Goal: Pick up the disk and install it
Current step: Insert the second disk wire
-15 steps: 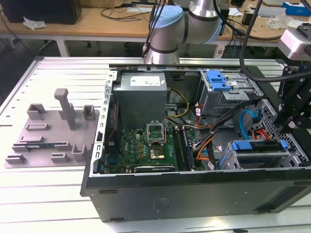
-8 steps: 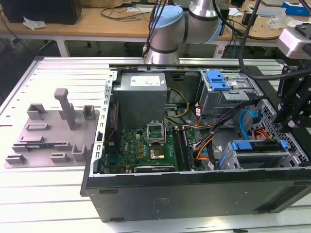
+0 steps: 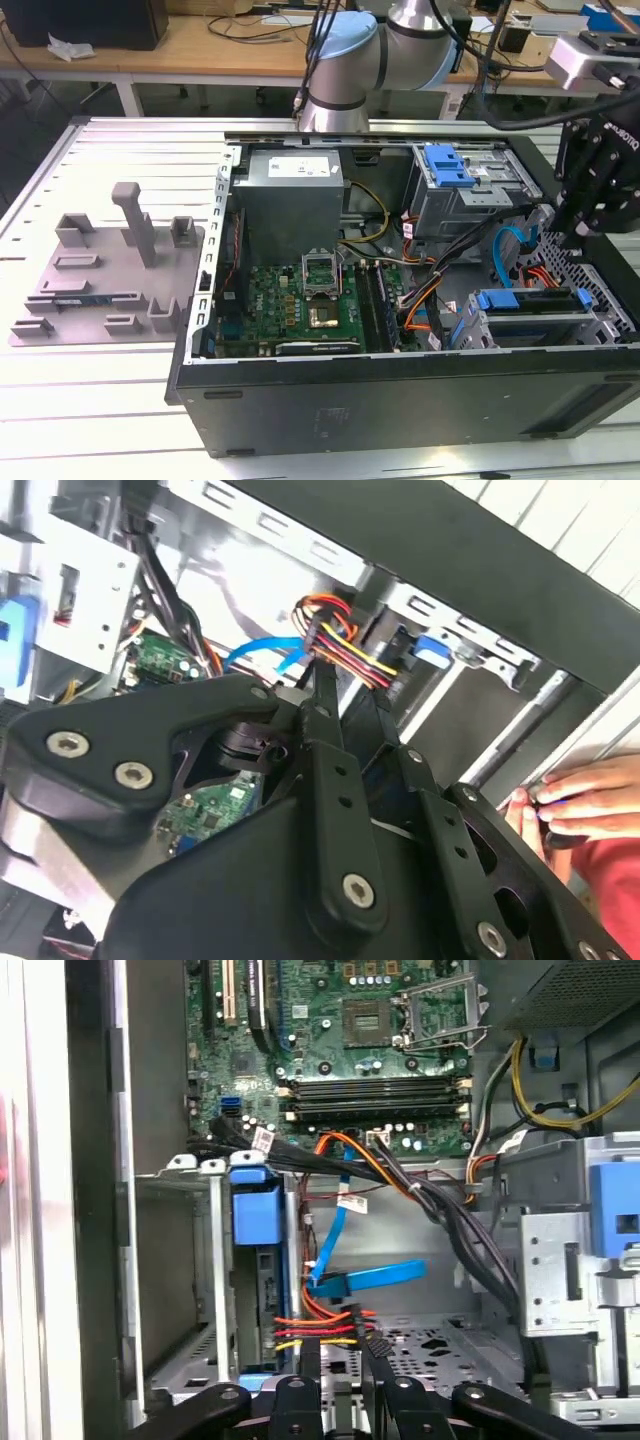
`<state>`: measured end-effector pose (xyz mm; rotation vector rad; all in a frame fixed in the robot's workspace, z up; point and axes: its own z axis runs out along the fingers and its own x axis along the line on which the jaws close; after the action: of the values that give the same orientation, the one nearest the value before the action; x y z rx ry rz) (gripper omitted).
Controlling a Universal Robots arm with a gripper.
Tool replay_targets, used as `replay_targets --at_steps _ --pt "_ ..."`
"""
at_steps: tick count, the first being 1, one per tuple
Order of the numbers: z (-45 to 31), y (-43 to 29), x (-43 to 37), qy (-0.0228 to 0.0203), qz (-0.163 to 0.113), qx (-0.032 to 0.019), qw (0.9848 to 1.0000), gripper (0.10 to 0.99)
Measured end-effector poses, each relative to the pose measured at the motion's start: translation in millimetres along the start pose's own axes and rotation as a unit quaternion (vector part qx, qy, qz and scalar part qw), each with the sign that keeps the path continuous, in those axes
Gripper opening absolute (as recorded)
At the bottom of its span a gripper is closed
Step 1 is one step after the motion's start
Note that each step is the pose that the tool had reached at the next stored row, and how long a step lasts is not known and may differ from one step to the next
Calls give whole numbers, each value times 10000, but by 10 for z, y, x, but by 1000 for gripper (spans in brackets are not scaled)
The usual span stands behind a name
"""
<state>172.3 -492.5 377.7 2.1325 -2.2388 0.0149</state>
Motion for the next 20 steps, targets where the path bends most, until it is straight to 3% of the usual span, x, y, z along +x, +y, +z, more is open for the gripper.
replay_targets --at_steps 10,13,16,20 --pt "3 147 -9 8 -80 33 10000 306" --pt "6 245 -4 9 -121 36 9999 306" --pt "7 263 1 9 -135 38 9999 306" --pt "8 276 18 -44 -149 36 9999 306"
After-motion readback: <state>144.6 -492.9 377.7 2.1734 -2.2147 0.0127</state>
